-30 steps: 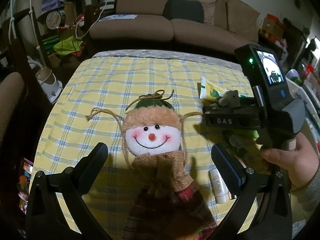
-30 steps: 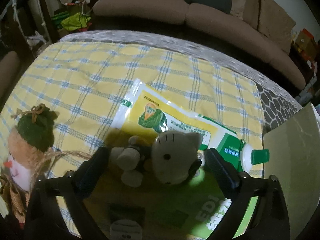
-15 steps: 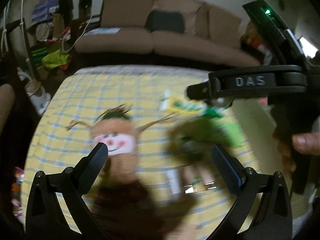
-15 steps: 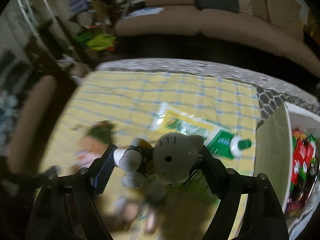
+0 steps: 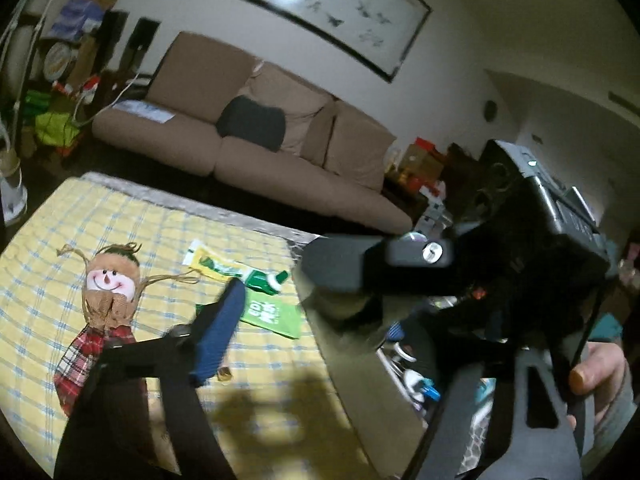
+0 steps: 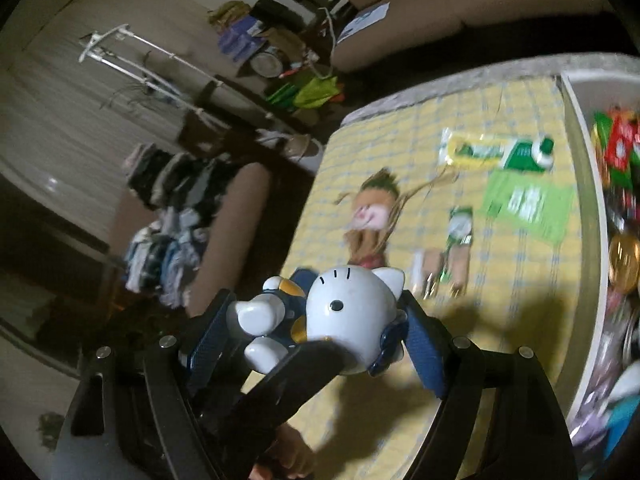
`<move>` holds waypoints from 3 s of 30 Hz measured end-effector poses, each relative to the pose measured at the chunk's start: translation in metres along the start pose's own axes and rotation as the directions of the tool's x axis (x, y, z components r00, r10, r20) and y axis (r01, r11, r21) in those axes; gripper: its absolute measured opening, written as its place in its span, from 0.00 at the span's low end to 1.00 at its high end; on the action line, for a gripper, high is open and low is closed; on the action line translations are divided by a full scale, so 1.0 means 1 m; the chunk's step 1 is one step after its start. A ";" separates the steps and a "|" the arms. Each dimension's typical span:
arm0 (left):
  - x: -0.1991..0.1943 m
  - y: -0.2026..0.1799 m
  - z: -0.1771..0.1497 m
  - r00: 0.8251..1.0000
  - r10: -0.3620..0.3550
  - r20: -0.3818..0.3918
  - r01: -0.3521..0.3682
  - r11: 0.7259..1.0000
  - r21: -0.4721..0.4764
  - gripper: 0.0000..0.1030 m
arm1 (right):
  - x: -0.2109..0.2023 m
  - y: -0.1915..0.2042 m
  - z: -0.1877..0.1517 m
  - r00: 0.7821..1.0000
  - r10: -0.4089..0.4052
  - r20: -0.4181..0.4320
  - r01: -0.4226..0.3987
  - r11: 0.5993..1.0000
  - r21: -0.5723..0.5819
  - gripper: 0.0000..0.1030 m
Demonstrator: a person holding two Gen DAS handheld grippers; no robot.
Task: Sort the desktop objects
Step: 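Carry the Hello Kitty figure into the white box and release it, then move both grippers back over the items on the bed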
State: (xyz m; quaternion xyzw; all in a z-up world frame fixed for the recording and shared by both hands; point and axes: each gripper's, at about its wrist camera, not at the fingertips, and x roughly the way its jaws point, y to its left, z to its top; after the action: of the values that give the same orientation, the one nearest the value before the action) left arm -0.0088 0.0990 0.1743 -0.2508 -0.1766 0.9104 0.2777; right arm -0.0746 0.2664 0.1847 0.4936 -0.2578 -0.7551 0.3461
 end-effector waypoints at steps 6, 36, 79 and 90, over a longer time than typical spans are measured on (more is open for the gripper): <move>-0.019 -0.056 -0.005 0.999 0.029 -0.017 -0.027 0.994 0.102 0.41 | -0.032 0.008 -0.033 0.998 0.061 0.022 -0.062 0.997 0.035 0.80; 0.220 -0.216 -0.059 0.863 0.050 -0.502 0.038 0.986 0.165 0.46 | -0.203 -0.188 0.003 0.917 -0.374 0.136 0.361 0.926 0.108 0.80; 0.149 -0.164 -0.035 0.853 0.196 -0.483 -0.091 0.969 0.231 0.93 | -0.231 -0.181 0.008 0.773 -0.620 0.135 0.625 0.781 0.011 0.81; 0.039 -0.057 -0.037 0.842 0.350 -0.411 -0.284 0.935 0.214 0.98 | -0.177 -0.105 -0.028 0.859 -0.491 0.144 0.504 0.860 -0.078 0.80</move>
State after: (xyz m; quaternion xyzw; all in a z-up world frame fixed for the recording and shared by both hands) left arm 0.0072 0.1734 0.1563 -0.4561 0.0018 0.8729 0.1733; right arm -0.0287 0.4688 0.1975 0.4773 -0.0983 -0.8601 0.1507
